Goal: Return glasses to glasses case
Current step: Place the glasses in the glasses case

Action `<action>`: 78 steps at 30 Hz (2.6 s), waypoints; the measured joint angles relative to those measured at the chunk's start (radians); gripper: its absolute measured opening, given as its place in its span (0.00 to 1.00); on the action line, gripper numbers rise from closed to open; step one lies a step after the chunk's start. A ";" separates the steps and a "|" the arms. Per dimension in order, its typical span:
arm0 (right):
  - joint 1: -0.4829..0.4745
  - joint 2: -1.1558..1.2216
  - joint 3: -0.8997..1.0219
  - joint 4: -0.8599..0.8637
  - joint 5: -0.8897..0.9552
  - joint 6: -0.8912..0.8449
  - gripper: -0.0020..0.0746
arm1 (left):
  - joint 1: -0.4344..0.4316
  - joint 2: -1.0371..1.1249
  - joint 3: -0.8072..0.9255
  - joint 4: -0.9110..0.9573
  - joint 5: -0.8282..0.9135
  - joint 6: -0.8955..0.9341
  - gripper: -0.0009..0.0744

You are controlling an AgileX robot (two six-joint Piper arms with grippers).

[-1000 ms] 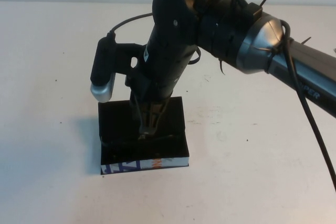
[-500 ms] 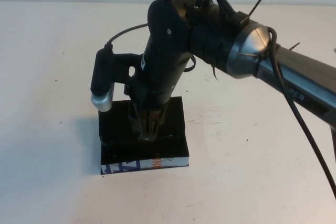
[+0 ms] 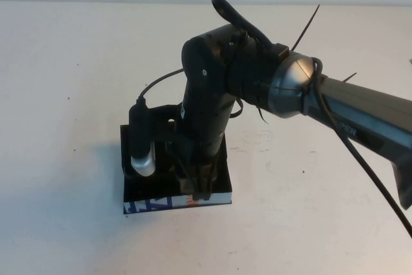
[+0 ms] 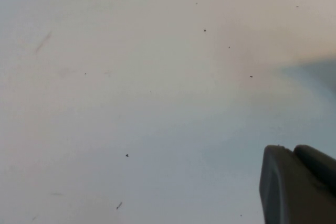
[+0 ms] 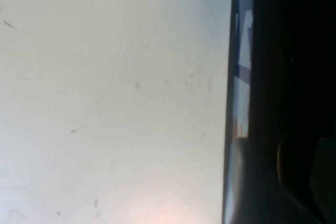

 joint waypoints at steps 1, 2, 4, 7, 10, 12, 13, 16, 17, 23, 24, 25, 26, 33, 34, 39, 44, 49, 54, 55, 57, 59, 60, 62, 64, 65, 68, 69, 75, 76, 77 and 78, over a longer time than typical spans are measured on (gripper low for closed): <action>0.000 0.000 0.000 0.000 0.000 -0.002 0.32 | 0.000 0.000 0.000 0.000 0.000 0.000 0.01; 0.000 0.002 0.000 0.000 -0.001 -0.002 0.32 | 0.000 0.000 0.000 0.000 0.000 0.000 0.01; 0.000 0.003 0.000 0.000 -0.008 -0.010 0.32 | 0.000 0.000 0.000 0.000 0.000 0.000 0.01; 0.000 0.014 0.000 0.000 -0.026 -0.022 0.32 | 0.000 0.000 0.000 0.000 0.000 0.000 0.01; 0.000 0.026 0.000 0.000 -0.041 -0.026 0.32 | 0.000 0.000 0.000 0.000 0.000 0.000 0.01; 0.000 0.028 0.000 0.000 -0.048 -0.026 0.32 | 0.000 0.000 0.000 0.000 0.000 0.000 0.01; 0.000 0.028 -0.002 0.000 -0.049 -0.026 0.32 | 0.000 0.000 0.000 0.000 0.000 0.000 0.01; 0.000 0.028 -0.015 0.000 -0.064 -0.026 0.32 | 0.000 0.000 0.000 0.000 0.000 0.000 0.01; 0.000 0.028 -0.018 0.000 -0.071 -0.026 0.32 | 0.000 0.000 0.000 0.000 0.000 0.000 0.01; -0.010 0.053 -0.031 0.000 -0.093 -0.028 0.32 | 0.000 0.000 0.000 0.000 0.000 0.000 0.01; -0.012 0.062 -0.034 0.000 -0.093 -0.028 0.32 | 0.000 0.000 0.000 0.000 0.000 0.000 0.01; -0.014 0.069 -0.034 0.000 -0.095 -0.028 0.32 | 0.000 0.000 0.000 0.000 0.000 0.000 0.01; -0.016 0.076 -0.034 0.000 -0.096 -0.028 0.32 | 0.000 0.000 0.000 0.000 0.000 0.000 0.01; -0.020 0.086 -0.034 0.000 -0.108 -0.028 0.32 | 0.000 0.000 0.000 0.000 0.000 0.000 0.01; -0.020 0.086 -0.034 0.000 -0.110 -0.028 0.32 | 0.000 0.000 0.000 0.000 0.000 0.000 0.01; -0.022 0.086 -0.034 0.000 -0.118 -0.030 0.32 | 0.000 0.000 0.000 0.000 0.000 0.000 0.01; -0.026 0.083 -0.034 0.000 -0.118 -0.030 0.32 | 0.000 0.000 0.000 0.000 0.000 -0.002 0.01; -0.027 0.081 -0.034 -0.004 -0.118 -0.030 0.32 | 0.000 0.000 0.000 0.000 0.000 -0.002 0.01; -0.027 0.071 -0.034 -0.004 -0.121 -0.030 0.32 | 0.000 0.000 0.000 0.000 0.000 -0.002 0.01; -0.027 0.066 -0.034 -0.004 -0.129 -0.030 0.32 | 0.000 0.000 0.000 0.000 0.000 -0.002 0.01; -0.027 0.059 -0.034 -0.004 -0.142 -0.030 0.32 | 0.000 0.000 0.000 0.000 0.000 -0.002 0.01; -0.029 0.057 -0.036 -0.004 -0.157 -0.030 0.32 | 0.000 0.000 0.000 0.000 0.000 -0.002 0.01; -0.029 0.057 -0.036 -0.004 -0.160 -0.030 0.33 | 0.000 0.000 0.000 0.000 0.000 -0.002 0.01; -0.033 0.061 -0.036 -0.004 -0.162 -0.030 0.35 | 0.000 0.000 0.000 0.000 0.000 -0.002 0.01; -0.035 0.066 -0.036 -0.004 -0.164 -0.030 0.37 | 0.000 0.000 0.000 0.000 0.000 -0.002 0.01; -0.037 0.069 -0.036 -0.002 -0.164 -0.030 0.37 | 0.000 0.000 0.000 0.000 0.000 -0.002 0.01; -0.039 0.080 -0.036 0.001 -0.164 -0.030 0.38 | 0.000 0.000 0.000 0.000 0.000 -0.002 0.01; -0.039 0.082 -0.036 0.001 -0.164 -0.030 0.38 | 0.000 0.000 0.000 0.000 0.000 -0.002 0.01; -0.039 0.082 -0.036 0.027 -0.143 -0.030 0.38 | 0.000 0.000 0.000 0.000 0.000 -0.002 0.01; -0.039 0.082 -0.036 0.029 -0.143 -0.030 0.38 | 0.000 0.000 0.000 0.000 0.000 -0.002 0.01; -0.039 0.082 -0.036 0.029 -0.143 -0.030 0.38 | 0.000 0.000 0.000 0.000 0.000 -0.002 0.01; -0.039 0.082 -0.036 0.029 -0.142 -0.030 0.38 | 0.000 0.000 0.000 0.000 0.000 -0.002 0.01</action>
